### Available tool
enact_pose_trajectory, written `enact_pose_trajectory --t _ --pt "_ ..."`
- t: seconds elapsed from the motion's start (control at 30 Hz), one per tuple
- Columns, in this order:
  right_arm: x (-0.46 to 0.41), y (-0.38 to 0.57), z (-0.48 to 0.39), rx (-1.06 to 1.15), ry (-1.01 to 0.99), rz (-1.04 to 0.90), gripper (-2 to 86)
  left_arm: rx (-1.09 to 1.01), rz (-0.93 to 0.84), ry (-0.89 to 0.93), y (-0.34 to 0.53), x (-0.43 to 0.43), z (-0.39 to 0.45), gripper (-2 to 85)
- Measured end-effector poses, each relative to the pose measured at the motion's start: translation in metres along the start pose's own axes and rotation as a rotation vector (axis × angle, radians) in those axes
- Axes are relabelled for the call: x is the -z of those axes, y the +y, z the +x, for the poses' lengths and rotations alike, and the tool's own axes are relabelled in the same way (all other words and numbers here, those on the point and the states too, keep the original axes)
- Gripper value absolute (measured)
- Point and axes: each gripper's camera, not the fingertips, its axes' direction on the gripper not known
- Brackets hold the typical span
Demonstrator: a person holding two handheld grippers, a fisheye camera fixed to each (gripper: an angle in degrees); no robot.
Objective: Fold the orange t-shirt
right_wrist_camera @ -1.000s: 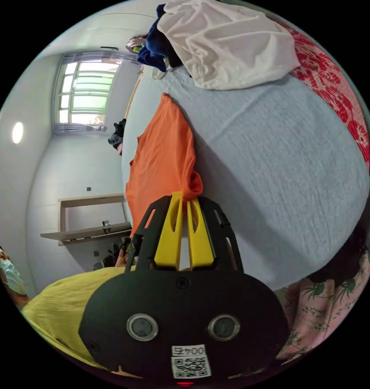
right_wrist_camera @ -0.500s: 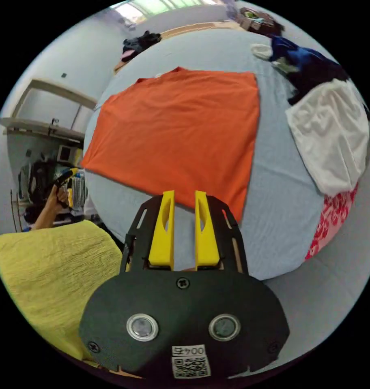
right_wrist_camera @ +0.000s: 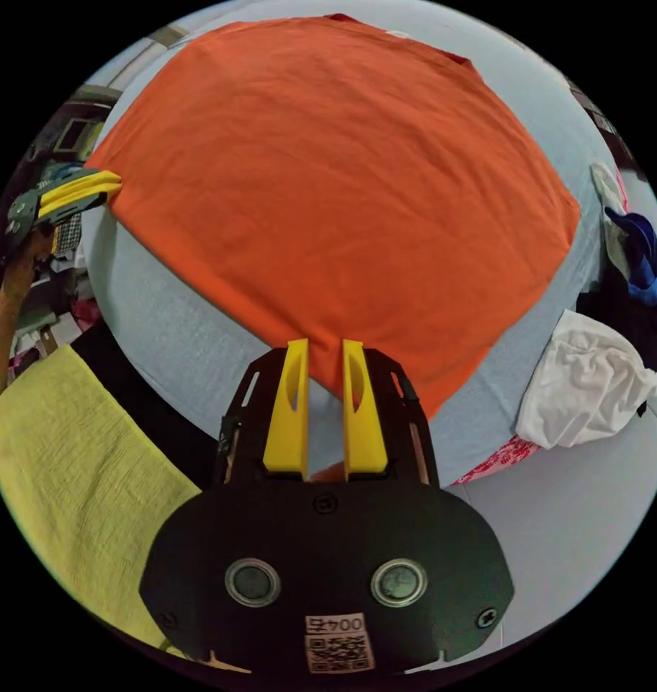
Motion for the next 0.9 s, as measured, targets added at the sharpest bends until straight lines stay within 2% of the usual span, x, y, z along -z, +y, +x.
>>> enact_pose_trajectory --t 0.2,0.3,0.43,0.57,0.7,0.9 --pt "0.012 -0.028 -0.020 -0.044 0.010 -0.030 7.6 -0.094 -0.046 -0.104 -0.010 -0.004 0.041 3.4" --pt "0.018 -0.041 -0.023 -0.066 -0.023 -0.060 7.6 -0.023 -0.053 -0.044 -0.011 -0.005 0.037 3.9" --pt "0.023 -0.056 -0.029 -0.088 -0.030 -0.082 7.7 -0.038 -0.002 0.030 -0.001 -0.005 0.032 5.7" --pt "0.028 -0.055 -0.034 -0.087 -0.046 -0.034 7.6 0.007 0.130 0.155 0.059 0.012 -0.001 8.6" --pt "0.031 -0.051 -0.031 -0.102 -0.091 0.007 7.5 0.130 0.258 0.156 0.137 0.019 -0.057 7.6" --pt "0.035 -0.054 -0.037 -0.099 -0.086 0.002 7.6 0.092 0.257 0.137 0.157 -0.003 -0.091 7.8"
